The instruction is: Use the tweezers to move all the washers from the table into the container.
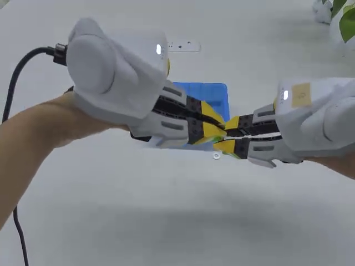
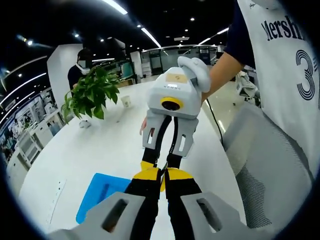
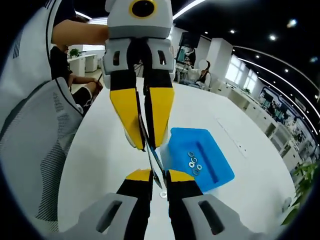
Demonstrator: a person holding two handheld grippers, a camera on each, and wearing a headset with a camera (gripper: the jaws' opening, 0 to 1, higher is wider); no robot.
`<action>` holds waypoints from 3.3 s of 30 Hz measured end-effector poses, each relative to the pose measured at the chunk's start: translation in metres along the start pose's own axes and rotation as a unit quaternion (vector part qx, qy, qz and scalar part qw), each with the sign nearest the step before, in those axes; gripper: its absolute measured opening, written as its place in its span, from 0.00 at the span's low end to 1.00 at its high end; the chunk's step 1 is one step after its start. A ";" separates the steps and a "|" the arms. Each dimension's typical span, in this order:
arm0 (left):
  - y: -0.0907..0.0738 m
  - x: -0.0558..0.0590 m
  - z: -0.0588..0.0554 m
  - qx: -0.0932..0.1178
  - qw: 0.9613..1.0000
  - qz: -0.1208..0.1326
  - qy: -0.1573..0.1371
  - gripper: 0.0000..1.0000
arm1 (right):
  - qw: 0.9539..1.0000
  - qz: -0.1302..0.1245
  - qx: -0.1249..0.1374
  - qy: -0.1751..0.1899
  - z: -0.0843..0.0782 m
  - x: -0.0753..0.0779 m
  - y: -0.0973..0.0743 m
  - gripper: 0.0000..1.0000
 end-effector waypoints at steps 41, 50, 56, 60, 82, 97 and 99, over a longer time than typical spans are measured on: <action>0.025 -0.024 -0.044 -0.029 0.998 -0.006 -0.061 0.06 | 0.998 0.013 -0.003 0.063 -0.041 0.009 0.031 0.12; 0.026 -0.025 -0.045 -0.030 0.998 -0.006 -0.062 0.06 | 0.998 0.017 -0.001 0.067 -0.042 0.009 0.033 0.12; 0.027 -0.027 -0.045 -0.034 0.997 -0.005 -0.062 0.06 | 0.997 0.025 -0.002 0.073 -0.043 0.009 0.034 0.11; 0.029 -0.030 -0.043 -0.035 0.997 -0.004 -0.063 0.06 | 0.997 0.033 -0.002 0.071 -0.044 0.011 0.033 0.11; 0.021 -0.026 -0.029 -0.033 0.997 -0.020 -0.064 0.06 | 0.998 0.033 0.000 0.060 -0.031 0.011 0.027 0.10; -0.007 -0.032 -0.001 -0.021 0.999 -0.003 -0.035 0.06 | 0.999 0.012 0.017 0.039 0.007 0.027 0.017 0.10; -0.010 -0.037 -0.002 -0.017 0.999 -0.001 -0.034 0.06 | 0.999 0.008 0.020 0.038 0.013 0.031 0.016 0.10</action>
Point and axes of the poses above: the centre of the closed fingertips' face, and the gripper's own axes: y roughly forward along the fingers, x roughly to its right, z roughly out of its top, the point moved 2 cm from there along -y, roughly backward along the fingers, and after that the axes turned 3 degrees about -y, right-handed, at the moved point
